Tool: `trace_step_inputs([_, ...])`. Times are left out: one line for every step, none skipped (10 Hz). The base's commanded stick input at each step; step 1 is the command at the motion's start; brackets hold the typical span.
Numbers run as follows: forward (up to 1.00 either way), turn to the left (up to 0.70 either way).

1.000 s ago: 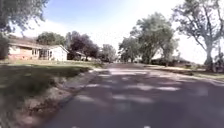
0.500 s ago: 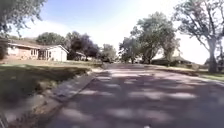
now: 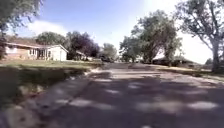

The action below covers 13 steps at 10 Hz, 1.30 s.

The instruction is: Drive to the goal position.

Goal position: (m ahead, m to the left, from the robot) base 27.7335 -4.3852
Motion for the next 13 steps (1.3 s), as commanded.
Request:
trace_step_inputs([1.0, 0.04])
trace_step_inputs([1.0, 0.05])
trace_step_inputs([1.0, 0.05])
trace_step_inputs([1.0, 0.05])
trace_step_inputs([1.0, 0.04])
trace_step_inputs([1.0, 0.03])
trace_step_inputs([1.0, 0.04])
trace_step_inputs([1.0, 0.04])
trace_step_inputs([1.0, 0.03])
trace_step_inputs([1.0, 0.04])
trace_step_inputs([1.0, 0.04])
trace_step_inputs([1.0, 0.04])
trace_step_inputs([1.0, 0.04])
